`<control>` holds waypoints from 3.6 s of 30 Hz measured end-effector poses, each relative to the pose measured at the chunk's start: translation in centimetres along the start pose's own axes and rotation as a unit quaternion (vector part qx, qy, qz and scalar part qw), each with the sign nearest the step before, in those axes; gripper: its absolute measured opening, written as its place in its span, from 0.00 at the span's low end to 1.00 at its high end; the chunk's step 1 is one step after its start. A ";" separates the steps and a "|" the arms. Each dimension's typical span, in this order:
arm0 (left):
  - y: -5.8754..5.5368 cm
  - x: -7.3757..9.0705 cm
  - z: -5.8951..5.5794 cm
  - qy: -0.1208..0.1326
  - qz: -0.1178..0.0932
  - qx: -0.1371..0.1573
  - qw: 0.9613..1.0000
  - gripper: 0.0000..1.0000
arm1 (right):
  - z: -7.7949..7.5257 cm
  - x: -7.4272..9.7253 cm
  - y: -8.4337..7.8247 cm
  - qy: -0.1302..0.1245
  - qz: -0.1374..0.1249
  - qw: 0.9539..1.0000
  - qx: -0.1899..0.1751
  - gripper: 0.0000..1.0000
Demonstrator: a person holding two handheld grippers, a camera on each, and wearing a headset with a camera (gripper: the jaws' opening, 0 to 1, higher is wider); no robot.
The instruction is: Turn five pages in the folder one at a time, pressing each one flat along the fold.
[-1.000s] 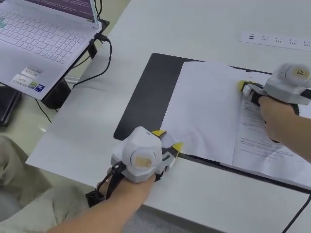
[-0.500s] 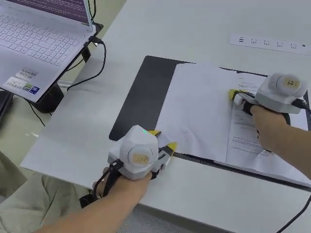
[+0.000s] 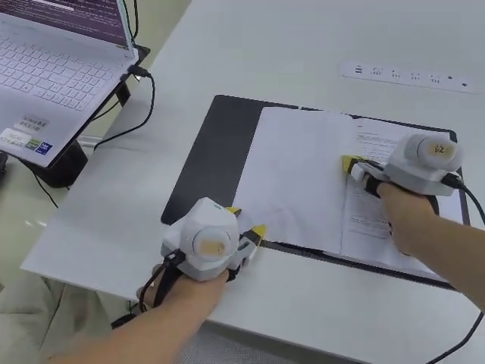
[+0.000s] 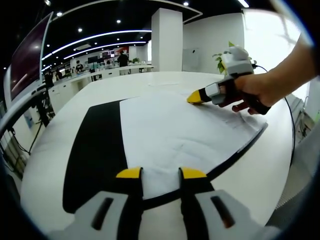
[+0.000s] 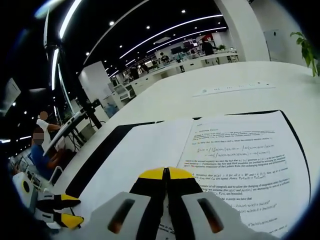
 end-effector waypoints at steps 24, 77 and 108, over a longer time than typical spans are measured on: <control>0.0 0.0 0.1 0.001 0.003 0.000 1.000 0.27 | 1.7 3.8 -2.2 0.010 0.012 1.000 -0.010 0.00; 0.5 0.3 0.0 0.003 0.008 0.000 1.000 0.27 | 5.0 14.4 -5.7 0.077 0.080 0.991 -0.067 0.00; 8.0 4.8 -0.3 -0.006 0.004 0.100 0.995 0.44 | 5.6 22.0 3.4 0.044 -0.034 0.998 -0.020 0.30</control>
Point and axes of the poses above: the centre of the closed fingertips' face, and the gripper's own axes: x roughly backward along the fingers, z roughly to its left, y roughly out of its top, the point moved 9 cm from there along x, roughly backward along the fingers, and after that the axes turned 14 degrees about -z, right-handed, at the moved point
